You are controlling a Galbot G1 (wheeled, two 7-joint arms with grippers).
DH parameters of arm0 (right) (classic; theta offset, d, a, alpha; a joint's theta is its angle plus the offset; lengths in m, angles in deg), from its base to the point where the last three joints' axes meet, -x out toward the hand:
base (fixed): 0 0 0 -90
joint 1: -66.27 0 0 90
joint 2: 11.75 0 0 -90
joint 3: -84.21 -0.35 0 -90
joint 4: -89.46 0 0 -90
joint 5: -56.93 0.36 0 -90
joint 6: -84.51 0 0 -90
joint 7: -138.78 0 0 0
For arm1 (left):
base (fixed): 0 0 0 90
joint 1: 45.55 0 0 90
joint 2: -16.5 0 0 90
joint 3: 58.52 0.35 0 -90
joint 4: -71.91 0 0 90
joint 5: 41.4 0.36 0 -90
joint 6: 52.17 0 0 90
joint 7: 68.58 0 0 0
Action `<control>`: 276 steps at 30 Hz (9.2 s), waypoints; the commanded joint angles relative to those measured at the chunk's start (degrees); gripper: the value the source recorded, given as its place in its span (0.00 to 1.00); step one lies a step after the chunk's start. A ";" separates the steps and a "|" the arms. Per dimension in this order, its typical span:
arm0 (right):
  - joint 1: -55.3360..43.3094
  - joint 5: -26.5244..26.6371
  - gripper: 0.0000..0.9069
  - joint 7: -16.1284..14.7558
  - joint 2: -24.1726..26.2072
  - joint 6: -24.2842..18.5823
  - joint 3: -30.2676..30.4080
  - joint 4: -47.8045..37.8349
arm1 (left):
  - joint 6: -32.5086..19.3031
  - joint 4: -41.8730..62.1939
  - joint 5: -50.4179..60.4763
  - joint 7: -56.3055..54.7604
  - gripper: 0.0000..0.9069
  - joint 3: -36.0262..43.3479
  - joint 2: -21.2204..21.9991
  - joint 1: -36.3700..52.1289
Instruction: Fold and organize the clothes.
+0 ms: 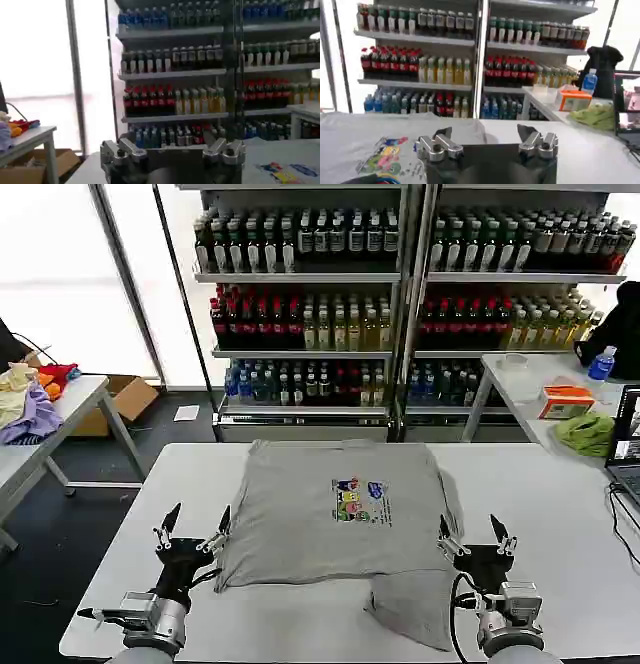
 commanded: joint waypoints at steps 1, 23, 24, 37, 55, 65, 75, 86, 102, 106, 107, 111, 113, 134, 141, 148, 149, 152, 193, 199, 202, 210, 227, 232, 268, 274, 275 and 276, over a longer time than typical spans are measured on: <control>2.18 2.51 1.00 2.11 1.46 1.83 0.60 1.17 | 3.55 0.51 -3.38 -0.50 1.00 0.28 -1.42 -0.32; 10.32 7.45 1.00 8.93 2.08 4.18 5.04 1.72 | 10.42 2.92 -6.33 0.52 1.00 -0.31 -7.27 -3.07; 10.57 7.58 1.00 8.92 2.22 4.17 5.26 1.68 | 10.40 3.28 -6.39 0.56 1.00 0.12 -7.19 -3.03; 12.55 9.15 1.00 10.46 3.77 5.09 6.46 1.67 | 10.29 6.33 -6.39 0.95 1.00 2.05 -6.69 -2.94; 13.57 7.21 1.00 11.31 2.18 4.64 8.51 0.63 | 12.97 7.47 -9.57 0.83 1.00 1.90 -8.20 -2.68; 13.68 6.00 1.00 11.30 1.19 4.13 9.65 -0.57 | 12.95 8.53 -10.63 0.89 1.00 1.78 -8.57 -2.29; 13.54 4.89 0.00 11.15 0.61 3.36 10.85 -2.03 | 13.44 8.61 -10.78 1.23 0.08 2.30 -8.62 -3.04; 13.31 4.17 0.00 10.91 0.96 2.14 10.82 -3.40 | 14.09 8.22 -10.59 1.13 0.00 2.79 -8.27 -3.30; 11.84 4.22 0.00 10.66 0.37 -0.27 9.75 -4.55 | 12.55 9.23 -9.59 1.20 0.00 4.69 -6.35 -2.85; 11.17 0.87 0.00 9.21 -0.43 -2.34 9.27 -4.52 | 11.39 9.59 -9.63 1.38 0.00 4.77 -5.37 -2.01; 10.99 0.17 0.00 8.79 -0.61 -2.65 9.18 -4.55 | 11.21 9.69 -9.64 1.41 0.00 4.81 -5.25 -1.90; 9.48 -2.73 0.00 7.24 -1.85 -4.61 8.56 -4.43 | 9.91 10.20 -9.84 1.68 0.00 4.86 -4.27 -0.20; 8.53 -3.20 0.00 7.36 -3.05 -5.70 7.98 -4.03 | 9.51 10.28 -9.84 1.66 0.00 4.68 -3.82 0.63; -12.75 -8.61 0.00 2.39 -6.32 -8.80 5.31 -11.02 | 2.37 15.32 -13.25 1.24 0.00 3.63 -3.63 14.83; -19.30 -6.09 0.00 2.34 -4.40 -6.66 6.21 -15.81 | 2.49 19.47 -13.76 1.98 0.00 5.09 -3.73 19.44; -23.94 -4.09 0.00 1.02 -4.29 -5.59 6.86 -21.95 | 1.79 25.19 -14.04 1.94 0.00 6.99 -3.36 23.61; -24.30 -3.86 0.00 0.99 -4.40 -5.32 6.94 -22.66 | 1.77 25.89 -14.07 1.95 0.00 7.18 -3.27 24.19; -26.02 -4.01 0.00 0.53 -4.81 -5.24 7.33 -24.43 | 1.17 27.94 -13.97 2.05 0.00 7.74 -3.09 25.70; -38.87 9.63 1.00 11.89 -12.52 -0.11 9.51 -38.99 | 6.82 34.01 -12.53 0.07 1.00 9.85 -4.44 30.58; -38.65 11.23 1.00 12.53 -12.31 0.01 9.47 -37.40 | 7.68 31.46 -12.45 -0.27 1.00 9.69 -4.75 29.17; -37.75 11.92 1.00 12.79 -11.61 0.09 9.51 -35.18 | 8.05 29.91 -12.47 -0.33 1.00 9.49 -4.96 28.32; -36.84 13.76 1.00 13.34 -10.14 1.29 9.26 -28.92 | 8.55 26.94 -12.21 -0.33 1.00 9.12 -5.16 25.38; -23.71 9.14 1.00 11.71 -4.10 5.20 7.87 -24.68 | 12.39 25.58 -11.64 -1.35 1.00 10.12 -9.17 23.68; -24.25 9.13 1.00 11.39 -4.06 5.20 7.49 -26.54 | 14.43 27.97 -13.41 -2.00 1.00 11.56 -9.73 27.41; -23.52 7.85 0.00 10.23 -4.72 5.16 7.92 -33.65 | 15.92 31.87 -13.63 -1.89 0.00 14.18 -11.01 26.43; -22.81 9.55 0.00 9.48 -5.63 4.81 7.15 -35.18 | 15.80 31.79 -12.55 -1.51 0.00 14.22 -10.75 25.10; -22.66 9.55 0.00 9.40 -5.70 4.62 7.17 -35.16 | 15.73 31.51 -12.40 -1.48 0.00 14.09 -10.71 24.90; -22.53 9.54 0.00 9.32 -5.77 4.48 7.15 -35.01 | 15.65 31.14 -12.30 -1.47 0.00 13.95 -10.70 24.37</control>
